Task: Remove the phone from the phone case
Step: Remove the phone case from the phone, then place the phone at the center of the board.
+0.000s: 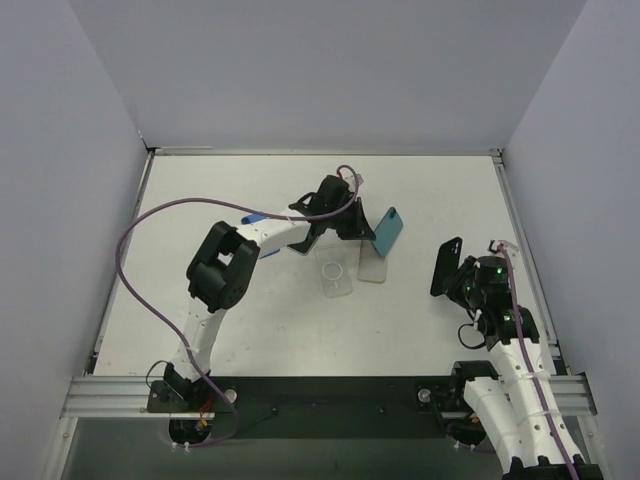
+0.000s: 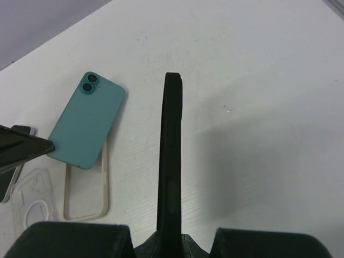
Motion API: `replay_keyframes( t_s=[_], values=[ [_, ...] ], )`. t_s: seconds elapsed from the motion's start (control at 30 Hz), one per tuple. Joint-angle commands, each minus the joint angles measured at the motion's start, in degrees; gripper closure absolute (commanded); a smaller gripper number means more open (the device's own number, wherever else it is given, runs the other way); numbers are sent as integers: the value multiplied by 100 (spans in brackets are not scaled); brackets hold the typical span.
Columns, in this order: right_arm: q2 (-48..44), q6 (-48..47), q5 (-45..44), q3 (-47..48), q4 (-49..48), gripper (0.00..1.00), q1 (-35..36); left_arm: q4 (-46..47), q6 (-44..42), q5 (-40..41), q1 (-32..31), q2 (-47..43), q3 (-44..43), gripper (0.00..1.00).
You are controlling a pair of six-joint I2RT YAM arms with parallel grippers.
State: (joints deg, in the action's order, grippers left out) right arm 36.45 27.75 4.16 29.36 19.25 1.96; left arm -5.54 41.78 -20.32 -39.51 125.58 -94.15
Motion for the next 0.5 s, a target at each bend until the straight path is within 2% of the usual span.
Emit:
replay_keyframes(
  t_s=[0.0, 0.33, 0.47],
  values=[
    [-59, 204, -547, 289, 158, 100, 6, 658, 322, -411, -215, -122, -130, 100],
    [-32, 345, -495, 359, 194, 100, -2, 1125, 1148, -552, -549, 905, -1068, 100],
    [20, 424, -522, 289, 281, 100, -20, 706, 1070, -220, -637, 1346, -1737, 100]
  ],
)
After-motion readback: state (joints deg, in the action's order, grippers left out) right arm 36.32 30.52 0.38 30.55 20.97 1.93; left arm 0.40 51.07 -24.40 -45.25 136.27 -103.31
